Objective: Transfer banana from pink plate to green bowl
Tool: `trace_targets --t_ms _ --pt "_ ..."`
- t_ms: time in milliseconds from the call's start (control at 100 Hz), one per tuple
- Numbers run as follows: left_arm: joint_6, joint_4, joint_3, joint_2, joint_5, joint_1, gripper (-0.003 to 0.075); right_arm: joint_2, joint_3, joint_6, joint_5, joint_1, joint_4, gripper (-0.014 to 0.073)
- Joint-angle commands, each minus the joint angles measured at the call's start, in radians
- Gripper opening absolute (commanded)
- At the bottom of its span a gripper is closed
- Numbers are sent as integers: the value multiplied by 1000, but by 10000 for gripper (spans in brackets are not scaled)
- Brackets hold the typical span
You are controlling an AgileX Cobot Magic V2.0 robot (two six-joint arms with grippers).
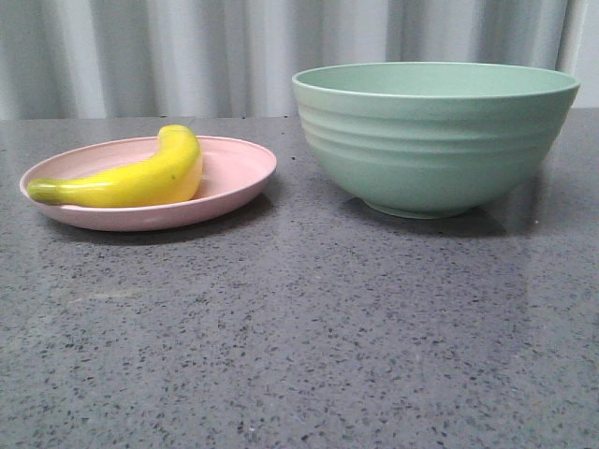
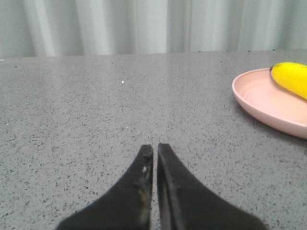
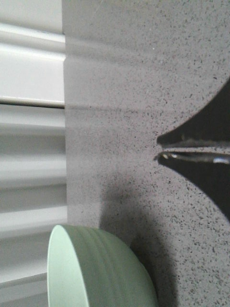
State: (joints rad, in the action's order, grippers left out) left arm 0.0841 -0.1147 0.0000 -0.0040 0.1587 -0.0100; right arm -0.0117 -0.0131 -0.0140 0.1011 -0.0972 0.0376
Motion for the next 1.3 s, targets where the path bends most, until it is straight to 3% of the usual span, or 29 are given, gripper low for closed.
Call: trace_targets --t_ms 0,300,660,1150,1290 --pt "-12 -15 26 -34 -107 3 -19 -17 -26 8 -96 -7 12 -72" --pt "-12 -30 19 -34 -143 3 -19 -17 -16 8 -101 -7 4 -71" --pt "-12 -30 -58 -28 -114 3 -19 11 98 8 7 -7 -23 -71" --pt "-7 -30 -316 243 -85 3 -19 322 400 8 230 -3 -112 -71" --pt "-7 -30 -373 351 -103 3 -18 430 463 8 228 -3 -114 -72"
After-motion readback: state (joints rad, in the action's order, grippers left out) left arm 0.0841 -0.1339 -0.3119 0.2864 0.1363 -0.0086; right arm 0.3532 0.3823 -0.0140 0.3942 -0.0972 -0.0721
